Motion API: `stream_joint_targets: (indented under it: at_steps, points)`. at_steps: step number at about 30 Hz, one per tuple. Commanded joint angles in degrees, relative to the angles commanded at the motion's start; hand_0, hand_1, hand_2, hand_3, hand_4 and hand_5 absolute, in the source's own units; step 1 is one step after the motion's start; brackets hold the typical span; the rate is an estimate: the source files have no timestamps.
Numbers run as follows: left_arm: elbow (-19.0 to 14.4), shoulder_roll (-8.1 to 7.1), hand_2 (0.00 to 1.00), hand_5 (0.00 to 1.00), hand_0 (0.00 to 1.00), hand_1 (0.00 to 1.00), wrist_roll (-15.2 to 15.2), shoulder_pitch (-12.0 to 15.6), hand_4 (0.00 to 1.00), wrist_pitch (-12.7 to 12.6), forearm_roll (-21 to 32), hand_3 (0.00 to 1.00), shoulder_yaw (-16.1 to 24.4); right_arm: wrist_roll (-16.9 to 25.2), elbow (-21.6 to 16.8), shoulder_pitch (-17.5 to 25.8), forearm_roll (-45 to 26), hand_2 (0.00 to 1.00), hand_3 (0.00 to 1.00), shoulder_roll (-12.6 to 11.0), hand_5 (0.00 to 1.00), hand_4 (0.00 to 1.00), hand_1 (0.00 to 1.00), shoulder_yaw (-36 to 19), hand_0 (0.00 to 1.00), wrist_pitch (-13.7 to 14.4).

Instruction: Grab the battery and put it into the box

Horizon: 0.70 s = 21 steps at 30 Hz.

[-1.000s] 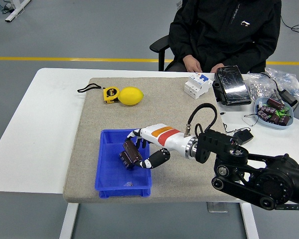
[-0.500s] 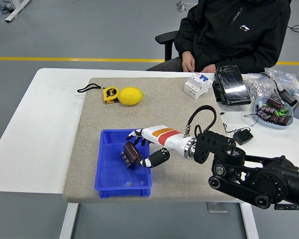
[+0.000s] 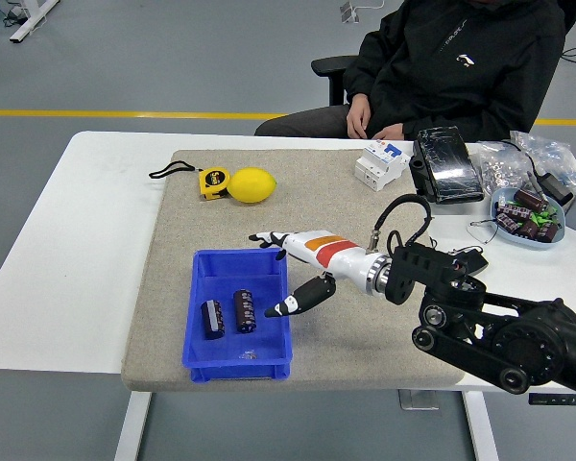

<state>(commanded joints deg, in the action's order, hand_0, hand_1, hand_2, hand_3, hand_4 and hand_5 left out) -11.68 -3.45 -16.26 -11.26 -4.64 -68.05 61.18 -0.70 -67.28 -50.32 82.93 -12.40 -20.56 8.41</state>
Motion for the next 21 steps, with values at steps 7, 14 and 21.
stream_joint_targets:
  at_steps: [7, 14, 21]
  points:
    - [0.0, -0.05, 0.662, 0.538, 0.723, 0.698, -0.2, 0.1, 0.632, 0.1, -0.5, 0.585, 0.3, 8.9, 7.0, 1.8, -16.1, 0.864, 0.934, 0.8, 0.506, 0.998, 0.786, -7.3, 0.787, 5.7]
    - [-0.1, 0.06, 0.662, 0.537, 0.723, 0.700, -0.2, 0.1, 0.631, 0.1, -0.6, 0.585, 0.2, 10.1, 19.8, 0.6, -32.9, 0.872, 0.924, 2.7, 0.737, 0.998, 0.834, -6.3, 0.838, -4.1]
    - [0.0, 0.28, 0.662, 0.539, 0.723, 0.703, 0.1, -0.1, 0.632, -0.1, 0.6, 0.585, -0.5, 11.4, 30.3, -0.9, -49.6, 0.883, 0.931, 4.5, 0.811, 0.998, 0.858, -2.6, 0.889, -9.7]
